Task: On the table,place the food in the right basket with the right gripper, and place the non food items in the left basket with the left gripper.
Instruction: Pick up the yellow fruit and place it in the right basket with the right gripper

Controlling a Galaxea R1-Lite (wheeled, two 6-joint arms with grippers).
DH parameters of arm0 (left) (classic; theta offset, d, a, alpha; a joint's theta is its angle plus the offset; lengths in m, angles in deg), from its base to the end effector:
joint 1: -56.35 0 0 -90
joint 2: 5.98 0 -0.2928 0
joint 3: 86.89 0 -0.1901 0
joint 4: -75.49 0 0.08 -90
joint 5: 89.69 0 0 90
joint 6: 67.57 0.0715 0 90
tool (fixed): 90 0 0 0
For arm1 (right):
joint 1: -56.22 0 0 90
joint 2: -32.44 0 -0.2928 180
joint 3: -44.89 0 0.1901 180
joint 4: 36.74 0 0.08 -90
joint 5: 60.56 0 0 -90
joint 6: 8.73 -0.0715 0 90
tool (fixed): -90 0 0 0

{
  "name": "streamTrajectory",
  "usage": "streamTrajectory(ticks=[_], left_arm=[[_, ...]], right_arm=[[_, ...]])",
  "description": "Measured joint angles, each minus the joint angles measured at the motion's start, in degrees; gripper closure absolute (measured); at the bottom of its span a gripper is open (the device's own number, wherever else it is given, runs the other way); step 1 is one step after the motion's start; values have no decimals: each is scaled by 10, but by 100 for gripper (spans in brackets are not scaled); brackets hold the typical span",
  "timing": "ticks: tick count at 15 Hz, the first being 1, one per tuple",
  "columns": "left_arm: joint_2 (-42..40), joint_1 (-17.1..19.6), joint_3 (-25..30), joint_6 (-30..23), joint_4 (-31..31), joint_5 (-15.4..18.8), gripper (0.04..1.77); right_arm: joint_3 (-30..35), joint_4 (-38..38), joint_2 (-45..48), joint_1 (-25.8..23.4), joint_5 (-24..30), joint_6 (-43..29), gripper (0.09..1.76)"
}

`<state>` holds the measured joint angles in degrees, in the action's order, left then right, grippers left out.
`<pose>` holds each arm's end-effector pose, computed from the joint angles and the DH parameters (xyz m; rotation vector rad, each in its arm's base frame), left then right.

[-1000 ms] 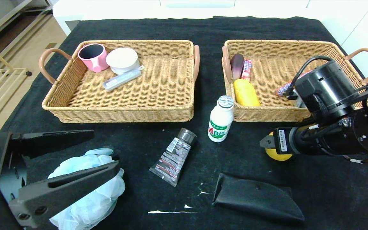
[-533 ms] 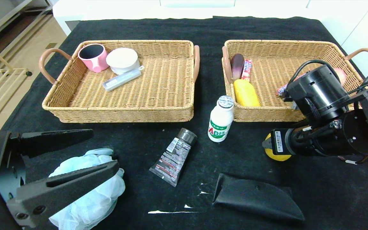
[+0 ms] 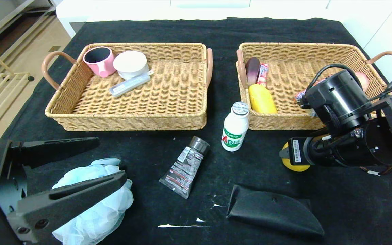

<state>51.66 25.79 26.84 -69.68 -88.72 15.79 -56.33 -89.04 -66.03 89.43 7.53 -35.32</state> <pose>0.1444 -0.1074 0.2573 -0.0179 0.1420 -0.8000 0.2890 0.1573 0.1874 0.0392 0.7842 0.0032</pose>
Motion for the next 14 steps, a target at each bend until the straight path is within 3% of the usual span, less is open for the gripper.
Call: streamTrajectory(ticks=[14], left_arm=[[2,0,2,5,0,-1,9]], right_arm=[[-7,-26,48,17,1,1,69]])
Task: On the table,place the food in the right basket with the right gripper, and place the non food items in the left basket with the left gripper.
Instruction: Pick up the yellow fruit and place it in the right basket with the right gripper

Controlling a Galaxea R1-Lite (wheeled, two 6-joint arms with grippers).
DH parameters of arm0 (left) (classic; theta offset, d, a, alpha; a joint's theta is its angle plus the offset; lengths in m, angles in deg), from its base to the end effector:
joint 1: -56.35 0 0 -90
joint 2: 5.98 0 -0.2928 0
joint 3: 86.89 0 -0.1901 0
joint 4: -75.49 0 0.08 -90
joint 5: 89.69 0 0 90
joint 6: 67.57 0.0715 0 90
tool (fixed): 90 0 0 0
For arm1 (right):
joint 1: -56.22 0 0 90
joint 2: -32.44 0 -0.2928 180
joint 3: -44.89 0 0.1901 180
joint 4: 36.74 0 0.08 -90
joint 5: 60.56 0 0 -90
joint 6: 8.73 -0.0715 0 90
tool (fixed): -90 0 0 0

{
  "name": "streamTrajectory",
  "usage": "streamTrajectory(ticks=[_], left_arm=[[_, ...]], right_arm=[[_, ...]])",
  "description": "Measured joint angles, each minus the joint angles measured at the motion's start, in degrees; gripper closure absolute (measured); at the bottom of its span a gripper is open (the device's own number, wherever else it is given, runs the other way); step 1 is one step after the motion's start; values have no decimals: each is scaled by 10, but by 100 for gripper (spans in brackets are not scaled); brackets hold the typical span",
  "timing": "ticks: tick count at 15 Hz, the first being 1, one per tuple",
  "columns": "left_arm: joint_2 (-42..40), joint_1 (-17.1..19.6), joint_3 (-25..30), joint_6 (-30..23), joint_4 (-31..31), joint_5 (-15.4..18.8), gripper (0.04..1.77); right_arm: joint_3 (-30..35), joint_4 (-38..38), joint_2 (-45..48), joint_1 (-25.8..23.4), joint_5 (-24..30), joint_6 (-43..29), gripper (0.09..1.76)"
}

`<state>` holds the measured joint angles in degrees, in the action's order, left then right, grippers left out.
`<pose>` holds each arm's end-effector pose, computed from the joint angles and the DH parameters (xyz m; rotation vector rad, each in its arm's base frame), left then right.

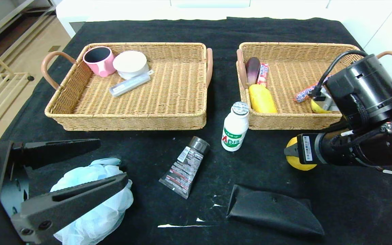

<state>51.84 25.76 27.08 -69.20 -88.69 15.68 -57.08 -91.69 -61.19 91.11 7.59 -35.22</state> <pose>0.1452 -0.1078 0.2552 -0.0088 0.1466 -0.7989 0.2672 0.1539 0.2134 0.0534 0.7426 0.0445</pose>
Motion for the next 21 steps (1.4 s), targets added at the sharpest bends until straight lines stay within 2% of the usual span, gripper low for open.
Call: streamTrajectory(ticks=[5,11,21], left_arm=[[0,0,0,0,0,0,9],[1,0,0,0,1,0,9],[2,0,1,0,0,0,9]], right_arm=[[-21,-38,48,9,-2,3,69],[-101,-66,63,-4,0,5,69],[-237,-60,-31,-82,12,10,69]])
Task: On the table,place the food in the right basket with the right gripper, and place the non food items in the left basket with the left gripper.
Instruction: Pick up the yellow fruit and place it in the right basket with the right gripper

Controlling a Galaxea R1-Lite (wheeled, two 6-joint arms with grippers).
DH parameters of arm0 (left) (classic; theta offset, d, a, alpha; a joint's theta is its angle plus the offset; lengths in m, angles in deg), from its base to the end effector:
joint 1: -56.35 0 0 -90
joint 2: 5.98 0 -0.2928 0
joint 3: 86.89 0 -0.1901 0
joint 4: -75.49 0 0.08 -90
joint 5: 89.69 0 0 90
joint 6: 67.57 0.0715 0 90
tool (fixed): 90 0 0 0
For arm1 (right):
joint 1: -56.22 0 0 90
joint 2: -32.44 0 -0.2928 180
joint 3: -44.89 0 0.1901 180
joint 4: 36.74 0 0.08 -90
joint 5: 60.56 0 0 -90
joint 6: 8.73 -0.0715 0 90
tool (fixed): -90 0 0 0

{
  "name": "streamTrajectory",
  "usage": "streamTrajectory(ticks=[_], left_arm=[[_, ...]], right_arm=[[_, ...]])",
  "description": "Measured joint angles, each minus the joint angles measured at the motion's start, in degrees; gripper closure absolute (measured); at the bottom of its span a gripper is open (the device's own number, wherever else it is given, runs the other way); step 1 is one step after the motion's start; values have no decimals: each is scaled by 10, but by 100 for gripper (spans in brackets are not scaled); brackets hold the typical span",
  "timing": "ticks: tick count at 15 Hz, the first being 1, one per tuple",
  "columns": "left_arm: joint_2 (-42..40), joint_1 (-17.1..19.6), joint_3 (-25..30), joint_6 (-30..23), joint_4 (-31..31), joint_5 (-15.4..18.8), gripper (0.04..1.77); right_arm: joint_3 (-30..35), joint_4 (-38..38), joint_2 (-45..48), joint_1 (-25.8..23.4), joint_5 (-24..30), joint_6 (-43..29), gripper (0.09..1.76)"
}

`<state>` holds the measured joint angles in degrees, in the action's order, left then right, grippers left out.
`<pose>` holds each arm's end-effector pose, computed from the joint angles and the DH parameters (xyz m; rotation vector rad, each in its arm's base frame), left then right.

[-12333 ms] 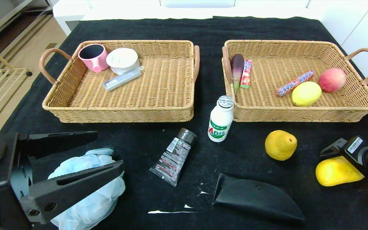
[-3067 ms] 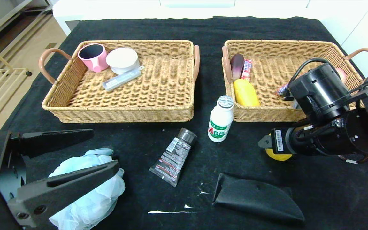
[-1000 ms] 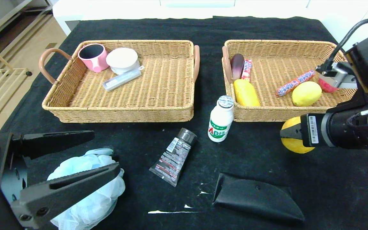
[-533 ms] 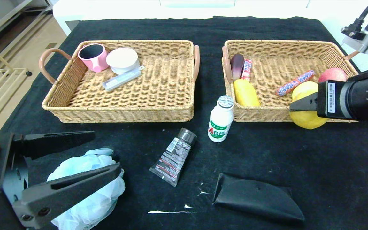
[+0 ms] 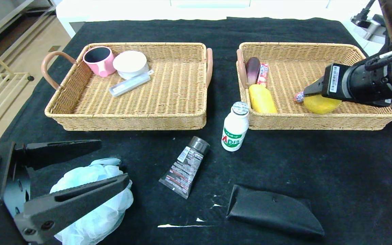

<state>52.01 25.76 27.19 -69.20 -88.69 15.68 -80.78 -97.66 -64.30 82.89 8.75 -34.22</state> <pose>0.1458 -0.1082 0.2541 -0.0081 0.1516 -0.7988 0.3021 0.1234 0.3049 0.2104 0.5212 -0.0137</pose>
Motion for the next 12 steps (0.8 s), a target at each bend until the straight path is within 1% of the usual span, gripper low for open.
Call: streamTrajectory(ticks=[5,6,12], left_arm=[[0,0,-1,0,0,0,9],[0,0,-1,0,0,0,9],[2,0,-1,0,0,0,9]], right_arm=[[-83,9,-71,-28,5,0,69],[-97,27,-83,-32,5,0,69],[-108,124,-125,-54,1,-4,69]])
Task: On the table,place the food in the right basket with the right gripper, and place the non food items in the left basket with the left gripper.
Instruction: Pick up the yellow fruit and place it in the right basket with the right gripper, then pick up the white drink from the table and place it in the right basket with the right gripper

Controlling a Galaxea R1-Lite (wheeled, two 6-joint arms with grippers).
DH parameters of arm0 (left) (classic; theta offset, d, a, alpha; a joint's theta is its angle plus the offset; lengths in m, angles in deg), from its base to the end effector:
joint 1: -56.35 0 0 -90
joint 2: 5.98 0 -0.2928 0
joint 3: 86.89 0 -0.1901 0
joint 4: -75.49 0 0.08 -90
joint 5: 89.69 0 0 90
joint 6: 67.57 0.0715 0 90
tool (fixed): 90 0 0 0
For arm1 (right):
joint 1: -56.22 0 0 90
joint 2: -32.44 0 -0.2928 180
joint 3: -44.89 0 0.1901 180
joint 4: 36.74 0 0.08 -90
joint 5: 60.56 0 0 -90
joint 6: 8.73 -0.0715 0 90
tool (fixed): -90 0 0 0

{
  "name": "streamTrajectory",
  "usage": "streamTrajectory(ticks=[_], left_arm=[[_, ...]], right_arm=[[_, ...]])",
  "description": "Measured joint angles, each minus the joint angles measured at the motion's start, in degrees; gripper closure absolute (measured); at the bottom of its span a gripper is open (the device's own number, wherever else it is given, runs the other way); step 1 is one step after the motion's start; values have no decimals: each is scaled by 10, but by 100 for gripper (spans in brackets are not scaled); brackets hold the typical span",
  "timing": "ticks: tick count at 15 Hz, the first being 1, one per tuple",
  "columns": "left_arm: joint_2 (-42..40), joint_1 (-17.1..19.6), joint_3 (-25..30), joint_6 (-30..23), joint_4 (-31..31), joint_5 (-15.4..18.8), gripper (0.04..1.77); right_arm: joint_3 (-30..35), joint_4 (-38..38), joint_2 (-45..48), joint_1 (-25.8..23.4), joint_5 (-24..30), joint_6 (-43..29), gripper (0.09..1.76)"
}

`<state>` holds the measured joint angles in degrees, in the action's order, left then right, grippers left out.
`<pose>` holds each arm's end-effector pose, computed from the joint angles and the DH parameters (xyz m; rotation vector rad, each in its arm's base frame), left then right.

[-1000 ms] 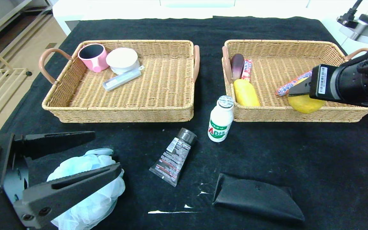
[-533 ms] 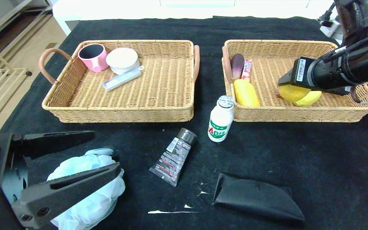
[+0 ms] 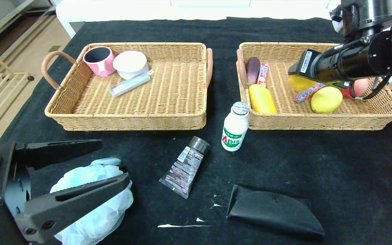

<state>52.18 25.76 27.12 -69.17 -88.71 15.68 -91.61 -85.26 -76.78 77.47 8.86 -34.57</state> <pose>0.1465 -0.1086 0.2540 -0.0074 0.1528 -0.7988 0.3841 0.1224 0.3104 0.3141 0.3413 -0.0664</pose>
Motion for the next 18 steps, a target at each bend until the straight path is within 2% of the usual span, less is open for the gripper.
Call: streamTrajectory(ticks=[7,11,18], left_arm=[[0,0,0,0,0,0,9],[1,0,0,0,0,0,9],[1,0,0,0,0,0,9]], right_arm=[[6,9,-7,-15,0,-2,69],[6,9,-3,-11,1,-2,47],[20,3,15,-9,4,-1,28]])
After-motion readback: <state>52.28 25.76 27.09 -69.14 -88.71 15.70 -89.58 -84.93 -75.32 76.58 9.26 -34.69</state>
